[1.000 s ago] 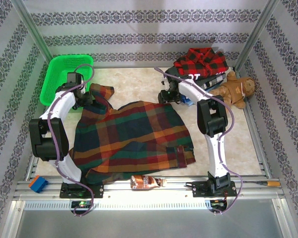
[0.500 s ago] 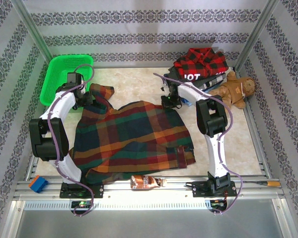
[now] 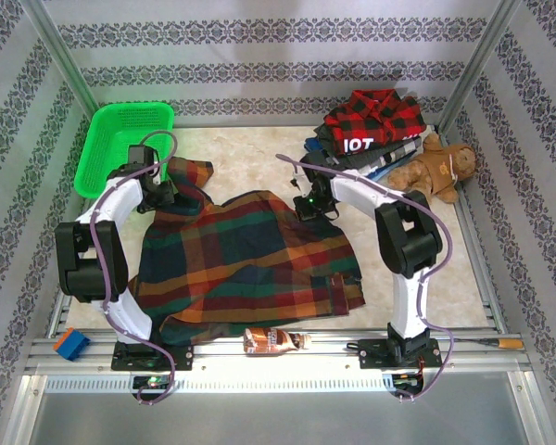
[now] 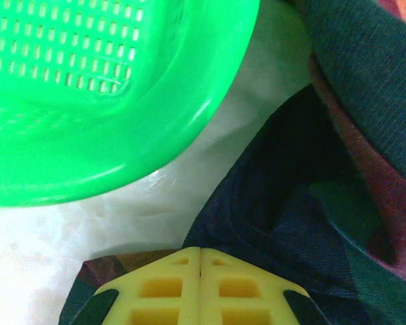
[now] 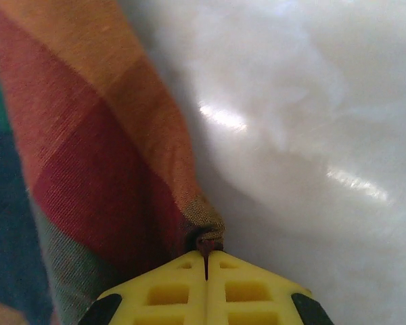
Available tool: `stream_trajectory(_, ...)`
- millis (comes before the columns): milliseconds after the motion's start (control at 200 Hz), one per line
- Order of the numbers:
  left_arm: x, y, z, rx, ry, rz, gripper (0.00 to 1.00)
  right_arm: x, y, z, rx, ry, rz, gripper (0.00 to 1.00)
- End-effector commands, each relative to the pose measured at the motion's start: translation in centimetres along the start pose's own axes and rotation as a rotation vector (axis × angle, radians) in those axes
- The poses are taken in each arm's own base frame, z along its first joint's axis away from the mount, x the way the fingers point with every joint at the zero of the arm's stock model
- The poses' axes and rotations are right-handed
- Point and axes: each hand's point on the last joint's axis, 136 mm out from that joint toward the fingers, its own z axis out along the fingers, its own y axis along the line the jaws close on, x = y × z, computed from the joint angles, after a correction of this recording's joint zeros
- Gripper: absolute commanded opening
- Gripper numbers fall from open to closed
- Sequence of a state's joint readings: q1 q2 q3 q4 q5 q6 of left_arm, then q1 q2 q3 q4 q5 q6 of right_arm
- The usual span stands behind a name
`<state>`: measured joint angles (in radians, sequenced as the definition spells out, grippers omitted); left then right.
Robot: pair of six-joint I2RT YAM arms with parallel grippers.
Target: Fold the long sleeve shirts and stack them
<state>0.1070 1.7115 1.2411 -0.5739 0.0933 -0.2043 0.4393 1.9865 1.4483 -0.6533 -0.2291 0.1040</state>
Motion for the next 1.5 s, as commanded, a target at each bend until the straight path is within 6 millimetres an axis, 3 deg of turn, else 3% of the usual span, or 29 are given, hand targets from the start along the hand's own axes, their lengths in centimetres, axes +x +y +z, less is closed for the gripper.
stream_trajectory(0,-1.0,0.8,-1.5,-0.020,-0.069,-0.049,0.00,0.9,1.7,-1.5,-0.048,-0.034,-0.044,0.00)
stream_trajectory(75,-0.6,1.0,-1.5,-0.023,-0.070,-0.062,0.00,1.9,3.1,-1.8,-0.100,-0.030,-0.063,0.00)
stream_trajectory(385,1.2,1.3,-0.7,-0.027,-0.041,-0.092,0.00,8.7,9.1,0.6,-0.289,0.180,-0.185,0.00)
stream_trajectory(515,1.8,1.5,-0.4,-0.032,-0.029,-0.096,0.00,10.7,9.2,0.9,-0.297,0.235,-0.191,0.26)
stream_trajectory(585,2.1,1.5,-0.2,-0.033,-0.023,-0.097,0.00,9.8,8.7,0.0,-0.307,0.191,-0.139,0.34)
stream_trajectory(680,2.3,1.5,-0.2,-0.032,-0.018,-0.096,0.00,6.9,7.7,-2.3,-0.335,0.074,-0.045,0.43)
stream_trajectory(844,2.5,1.4,-0.1,-0.021,-0.019,-0.093,0.00,3.1,5.8,-5.1,-0.307,-0.039,0.013,0.49)
stream_trajectory(1114,2.9,1.3,0.1,-0.013,-0.013,-0.097,0.00,2.0,4.0,-1.7,-0.299,0.027,0.110,0.51)
stream_trajectory(1334,3.1,1.3,0.2,-0.007,-0.008,-0.098,0.00,3.3,5.2,1.3,-0.362,0.108,0.131,0.50)
stream_trajectory(1494,3.3,1.4,0.0,-0.018,-0.003,-0.093,0.00,3.9,8.6,0.6,-0.428,0.108,0.028,0.47)
